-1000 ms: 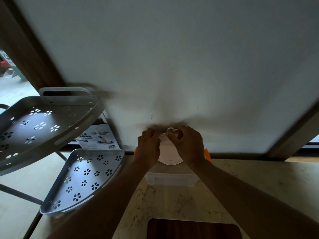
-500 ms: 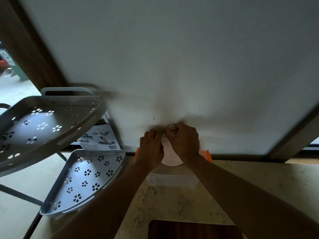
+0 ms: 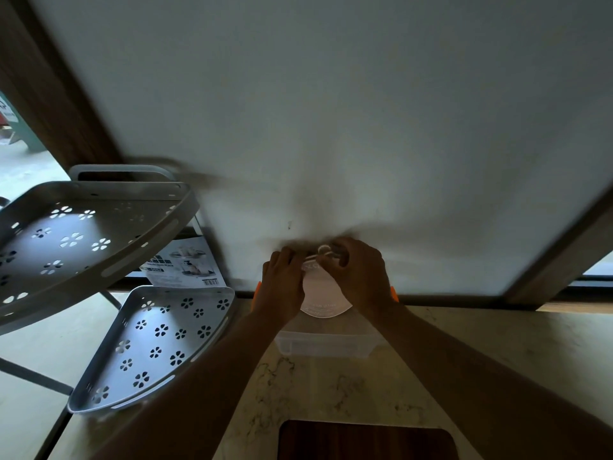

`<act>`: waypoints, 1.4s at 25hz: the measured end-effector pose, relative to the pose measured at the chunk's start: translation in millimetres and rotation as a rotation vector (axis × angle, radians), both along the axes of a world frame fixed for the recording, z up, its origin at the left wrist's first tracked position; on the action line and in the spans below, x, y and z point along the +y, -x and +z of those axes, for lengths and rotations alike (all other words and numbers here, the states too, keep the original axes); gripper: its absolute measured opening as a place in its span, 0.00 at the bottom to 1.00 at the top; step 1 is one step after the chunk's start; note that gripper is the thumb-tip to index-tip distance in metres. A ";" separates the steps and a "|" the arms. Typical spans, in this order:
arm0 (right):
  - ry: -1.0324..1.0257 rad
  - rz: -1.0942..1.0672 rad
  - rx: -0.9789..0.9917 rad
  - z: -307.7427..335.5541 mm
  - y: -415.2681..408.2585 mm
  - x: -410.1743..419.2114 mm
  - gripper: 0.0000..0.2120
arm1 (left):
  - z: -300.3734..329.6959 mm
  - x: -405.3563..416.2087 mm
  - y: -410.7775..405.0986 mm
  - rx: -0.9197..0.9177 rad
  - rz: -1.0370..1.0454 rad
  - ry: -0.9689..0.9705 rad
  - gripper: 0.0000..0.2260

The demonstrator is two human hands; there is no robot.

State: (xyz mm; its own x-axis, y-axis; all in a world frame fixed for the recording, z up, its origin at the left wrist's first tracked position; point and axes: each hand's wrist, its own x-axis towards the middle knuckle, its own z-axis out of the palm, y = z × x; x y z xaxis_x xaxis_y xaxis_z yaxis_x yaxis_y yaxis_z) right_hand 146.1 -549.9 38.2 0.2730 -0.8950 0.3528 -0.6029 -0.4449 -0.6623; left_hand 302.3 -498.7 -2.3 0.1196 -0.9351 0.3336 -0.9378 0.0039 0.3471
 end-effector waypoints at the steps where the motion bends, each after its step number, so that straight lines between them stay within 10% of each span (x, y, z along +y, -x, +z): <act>1: 0.014 0.028 0.016 -2.3 8.8 0.1 0.21 | 0.0 -0.1 0.1 0.003 0.008 0.002 0.20; 7: 0.007 0.067 0.400 -16.3 53.0 -8.5 0.23 | -0.2 -0.6 0.5 0.024 0.022 0.016 0.13; 35: 0.075 0.243 0.343 3.5 60.4 -9.1 0.13 | 28.3 5.3 -5.7 0.092 -0.052 0.007 0.11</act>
State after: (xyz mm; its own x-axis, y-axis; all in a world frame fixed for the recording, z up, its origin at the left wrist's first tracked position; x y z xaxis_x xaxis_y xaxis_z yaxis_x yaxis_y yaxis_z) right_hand 85.7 -559.0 41.7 0.5857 -0.7657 0.2660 -0.6546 -0.6403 -0.4019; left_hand 308.1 -493.4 26.1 0.1014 -0.9385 0.3300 -0.9004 0.0545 0.4315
